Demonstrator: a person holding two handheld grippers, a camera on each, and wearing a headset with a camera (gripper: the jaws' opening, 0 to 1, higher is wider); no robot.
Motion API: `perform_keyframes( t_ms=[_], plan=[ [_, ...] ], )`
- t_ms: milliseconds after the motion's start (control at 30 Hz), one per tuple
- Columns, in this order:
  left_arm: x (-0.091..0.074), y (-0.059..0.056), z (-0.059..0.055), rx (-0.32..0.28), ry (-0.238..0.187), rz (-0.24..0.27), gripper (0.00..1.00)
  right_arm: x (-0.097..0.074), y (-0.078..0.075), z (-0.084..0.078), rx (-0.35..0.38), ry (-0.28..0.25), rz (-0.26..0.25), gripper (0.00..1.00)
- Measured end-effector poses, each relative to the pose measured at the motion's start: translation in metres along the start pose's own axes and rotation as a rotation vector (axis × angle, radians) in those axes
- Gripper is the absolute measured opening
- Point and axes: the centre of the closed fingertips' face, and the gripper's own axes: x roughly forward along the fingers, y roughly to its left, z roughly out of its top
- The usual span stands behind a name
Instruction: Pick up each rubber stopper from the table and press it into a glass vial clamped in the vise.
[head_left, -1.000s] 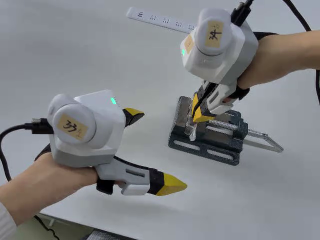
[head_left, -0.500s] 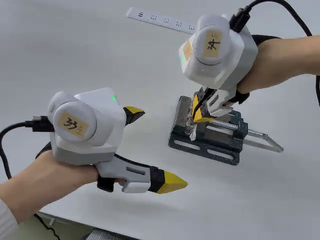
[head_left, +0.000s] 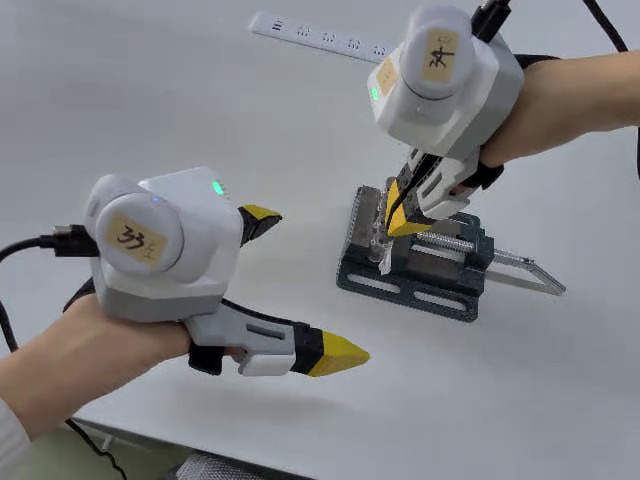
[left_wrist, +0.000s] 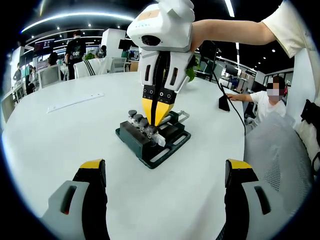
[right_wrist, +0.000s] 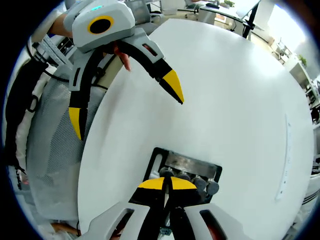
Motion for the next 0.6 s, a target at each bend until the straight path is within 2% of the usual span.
perform_keyframes(
  t_ms=[267, 367, 600],
  plan=[
    [0.0011, -0.0013, -0.0027, -0.002, 0.007, -0.004, 0.99, -0.0015, 0.0014, -0.0005, 0.013, -0.008, 0.008, 0.0],
    [0.0014, -0.0008, -0.0034, -0.007, 0.007, -0.005, 0.99, -0.0025, 0.0009, 0.0041, 0.017, -0.028, 0.005, 0.0],
    [0.0013, -0.001, -0.0028, -0.007, 0.007, -0.003, 0.99, -0.0016, 0.001, 0.0021, 0.016, -0.025, 0.016, 0.0]
  ],
)
